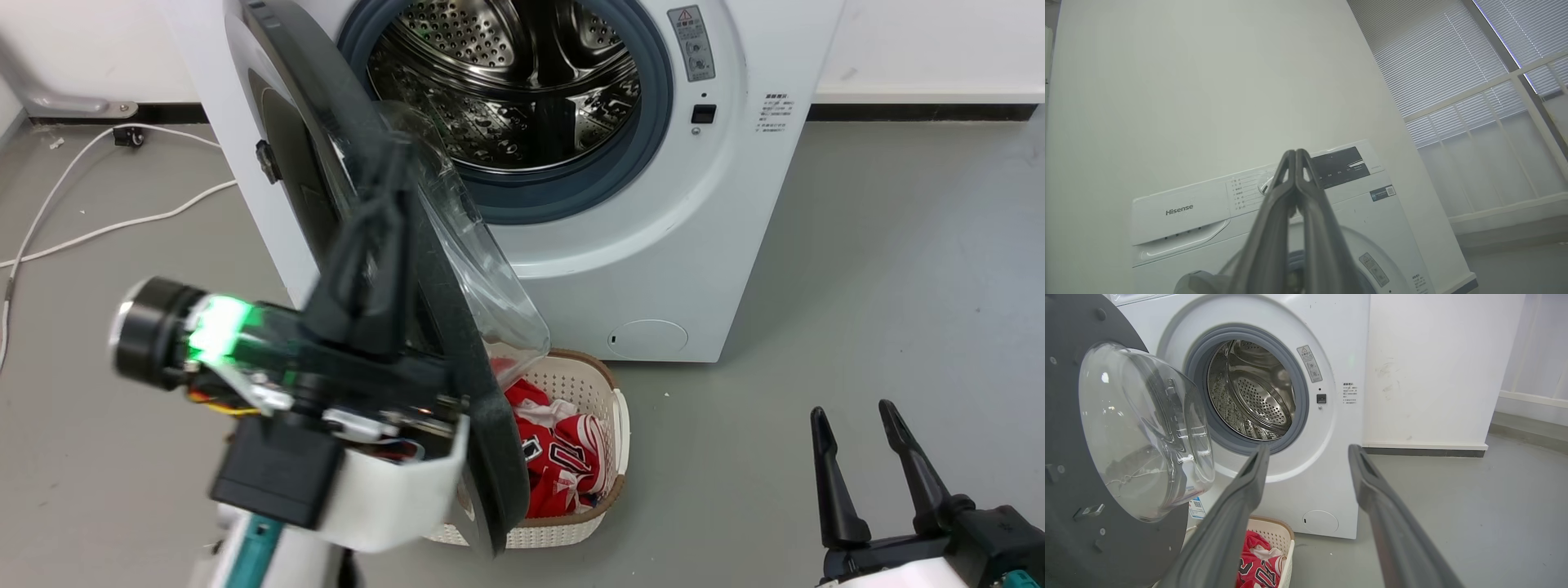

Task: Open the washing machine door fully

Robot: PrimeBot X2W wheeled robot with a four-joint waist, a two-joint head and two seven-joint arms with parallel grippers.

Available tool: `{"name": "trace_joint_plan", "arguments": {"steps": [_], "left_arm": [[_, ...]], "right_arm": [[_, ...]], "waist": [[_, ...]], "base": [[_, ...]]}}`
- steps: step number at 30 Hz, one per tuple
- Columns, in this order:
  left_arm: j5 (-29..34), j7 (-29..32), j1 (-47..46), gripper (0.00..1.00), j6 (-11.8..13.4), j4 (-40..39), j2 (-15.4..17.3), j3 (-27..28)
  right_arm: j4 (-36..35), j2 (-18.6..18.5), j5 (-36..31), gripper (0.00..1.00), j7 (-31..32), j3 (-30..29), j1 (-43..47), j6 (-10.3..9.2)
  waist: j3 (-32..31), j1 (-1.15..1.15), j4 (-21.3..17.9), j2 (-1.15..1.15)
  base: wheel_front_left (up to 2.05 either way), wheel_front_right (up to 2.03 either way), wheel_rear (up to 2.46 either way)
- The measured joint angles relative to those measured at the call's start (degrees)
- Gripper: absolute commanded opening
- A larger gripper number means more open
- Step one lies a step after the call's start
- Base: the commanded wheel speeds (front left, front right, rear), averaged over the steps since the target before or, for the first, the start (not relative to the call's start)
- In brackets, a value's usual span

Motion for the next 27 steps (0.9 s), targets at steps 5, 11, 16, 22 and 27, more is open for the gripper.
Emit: {"name": "trace_joint_plan", "arguments": {"steps": [5,11,16,22,27], "left_arm": [[0.3,0.0,-1.4,0.00,-1.9,0.3,-1.3,-7.3],[-0.7,0.0,-1.6,0.00,-3.4,2.7,-2.7,-15.2],[-1.7,0.0,0.2,0.00,-3.6,5.4,-3.2,-19.4],[-2.4,0.0,3.4,0.00,-3.4,8.7,-3.4,-22.7],[-3.5,0.0,7.1,0.00,-2.6,11.5,-3.0,-23.8]], "right_arm": [[0.0,0.0,0.0,1.00,0.0,0.1,-0.2,0.00],[0.0,0.0,0.3,1.00,0.0,0.2,-0.2,0.00],[0.0,0.0,0.4,1.00,0.0,0.3,-0.2,0.00],[0.1,0.0,0.6,1.00,0.0,0.3,-0.3,0.00],[0.5,0.0,0.9,1.00,0.0,0.4,-0.6,0.00]], "waist": [[0.1,0.00,0.0,0.00],[0.3,0.00,0.1,0.00],[0.5,0.00,0.4,0.00],[1.0,0.00,0.7,0.00],[1.5,0.00,1.1,0.00]], "base": [[0.00,0.00,0.00],[0.00,0.00,0.00],[0.00,0.00,0.00],[0.00,0.00,0.00],[0.00,0.00,0.00]]}}
